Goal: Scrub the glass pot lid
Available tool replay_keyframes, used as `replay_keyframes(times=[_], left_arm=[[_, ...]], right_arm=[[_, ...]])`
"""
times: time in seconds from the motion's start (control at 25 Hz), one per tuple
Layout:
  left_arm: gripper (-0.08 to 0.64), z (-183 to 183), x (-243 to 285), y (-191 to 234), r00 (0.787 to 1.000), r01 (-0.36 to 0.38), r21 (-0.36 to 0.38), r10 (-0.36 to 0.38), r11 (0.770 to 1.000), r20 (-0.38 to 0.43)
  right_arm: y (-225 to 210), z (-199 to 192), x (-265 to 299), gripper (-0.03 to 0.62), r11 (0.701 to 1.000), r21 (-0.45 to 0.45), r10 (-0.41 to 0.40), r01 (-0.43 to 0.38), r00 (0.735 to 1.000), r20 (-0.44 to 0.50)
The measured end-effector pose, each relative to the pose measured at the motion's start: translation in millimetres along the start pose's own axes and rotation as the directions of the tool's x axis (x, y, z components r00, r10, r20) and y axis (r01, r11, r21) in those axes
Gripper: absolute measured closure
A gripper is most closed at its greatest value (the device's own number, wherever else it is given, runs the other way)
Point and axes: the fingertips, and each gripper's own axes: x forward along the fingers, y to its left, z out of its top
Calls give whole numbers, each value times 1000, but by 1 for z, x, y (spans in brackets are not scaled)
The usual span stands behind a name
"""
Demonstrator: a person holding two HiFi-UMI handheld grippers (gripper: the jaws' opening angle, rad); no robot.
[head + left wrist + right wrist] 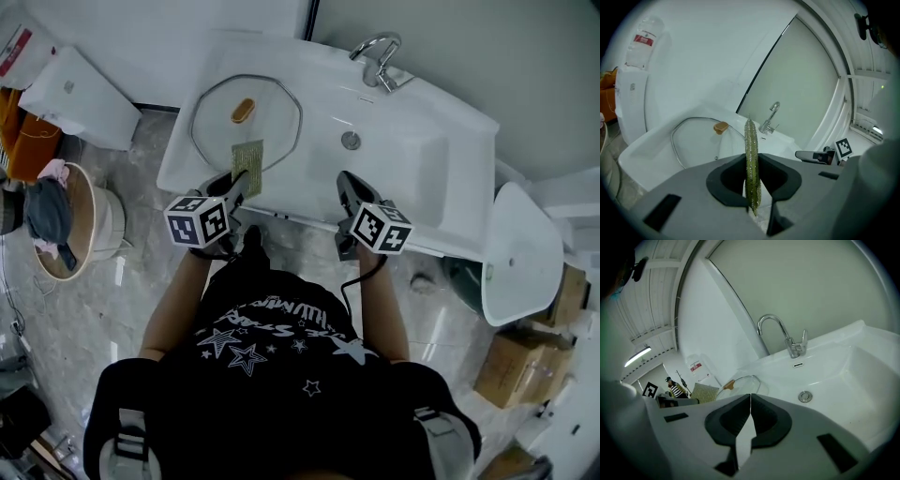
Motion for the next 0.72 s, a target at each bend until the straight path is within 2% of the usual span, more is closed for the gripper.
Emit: replay_keyframes(times=[0.12,0.28,0.4,0.52,0.6,0.72], left_arm=[[489,1,17,15,998,20,-36,-22,999,-54],[489,-8,32,33,990,47,-135,-64,990,-124],[489,-10,39,48,988,56,-203,-84,978,-131],[489,-7,43,60,987,61,-230,-93,971,-130],[489,-3,44,66,987,69,-239,-101,968,-126],[489,-1,46,72,985,66,-260,-105,963,-137]], right_arm=[[5,5,25,583,1000,5,-3,3,1000,-16],[11,10,50,583,1000,3,-18,18,999,-32],[13,8,64,583,1000,0,-30,30,998,-57],[13,-1,81,583,1000,15,-22,24,994,-110],[14,-9,94,583,998,63,6,4,989,-147],[16,-20,111,582,978,203,81,-46,982,-171]])
